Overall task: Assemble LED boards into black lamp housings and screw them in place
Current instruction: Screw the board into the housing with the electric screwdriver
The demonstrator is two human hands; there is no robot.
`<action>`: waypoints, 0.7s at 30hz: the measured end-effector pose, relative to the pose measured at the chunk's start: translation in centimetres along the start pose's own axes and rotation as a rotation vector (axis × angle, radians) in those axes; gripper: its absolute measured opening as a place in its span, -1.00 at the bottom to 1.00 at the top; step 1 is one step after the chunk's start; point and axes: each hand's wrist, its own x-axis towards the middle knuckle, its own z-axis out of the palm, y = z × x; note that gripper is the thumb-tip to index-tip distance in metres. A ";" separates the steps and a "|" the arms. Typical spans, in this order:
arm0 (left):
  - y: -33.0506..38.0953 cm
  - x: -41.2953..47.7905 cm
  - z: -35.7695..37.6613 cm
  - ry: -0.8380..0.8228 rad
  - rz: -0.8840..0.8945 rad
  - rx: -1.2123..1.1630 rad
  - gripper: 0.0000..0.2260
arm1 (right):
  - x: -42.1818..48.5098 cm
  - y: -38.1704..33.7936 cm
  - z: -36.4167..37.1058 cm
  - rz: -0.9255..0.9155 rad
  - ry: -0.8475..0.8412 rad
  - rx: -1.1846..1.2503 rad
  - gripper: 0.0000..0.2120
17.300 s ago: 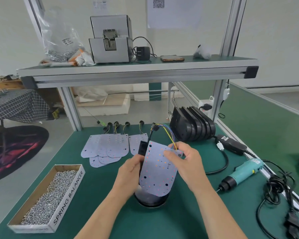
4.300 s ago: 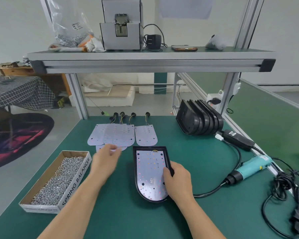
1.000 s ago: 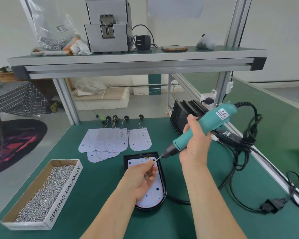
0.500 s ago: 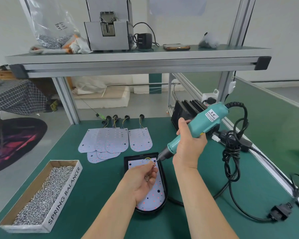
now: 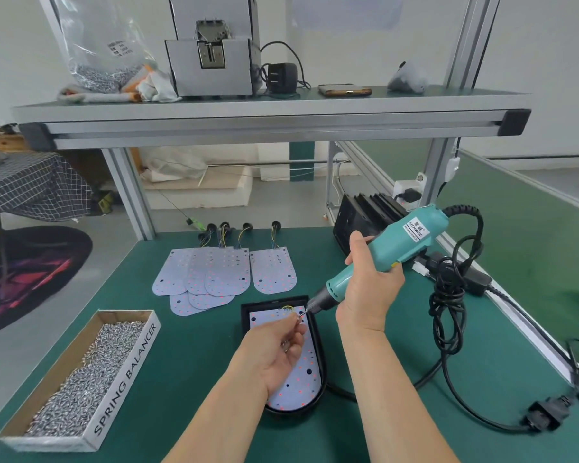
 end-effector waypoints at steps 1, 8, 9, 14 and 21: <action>0.0 0.0 0.0 0.002 -0.001 -0.004 -0.90 | 0.0 0.0 -0.1 -0.002 0.005 0.004 -0.80; 0.1 0.2 0.1 0.017 -0.019 -0.034 -0.85 | -0.2 0.1 0.2 -0.014 -0.005 0.013 -0.83; 0.1 0.2 0.0 0.019 -0.024 -0.041 -0.85 | -0.2 0.2 0.2 -0.015 -0.004 0.012 -0.83; 0.3 0.3 -0.2 0.019 -0.040 -0.062 -0.90 | -0.1 0.5 0.1 -0.008 0.018 0.014 -0.80; 0.2 0.3 -0.1 0.040 -0.032 -0.061 -0.89 | -0.1 0.5 -0.1 -0.008 0.018 0.006 -0.79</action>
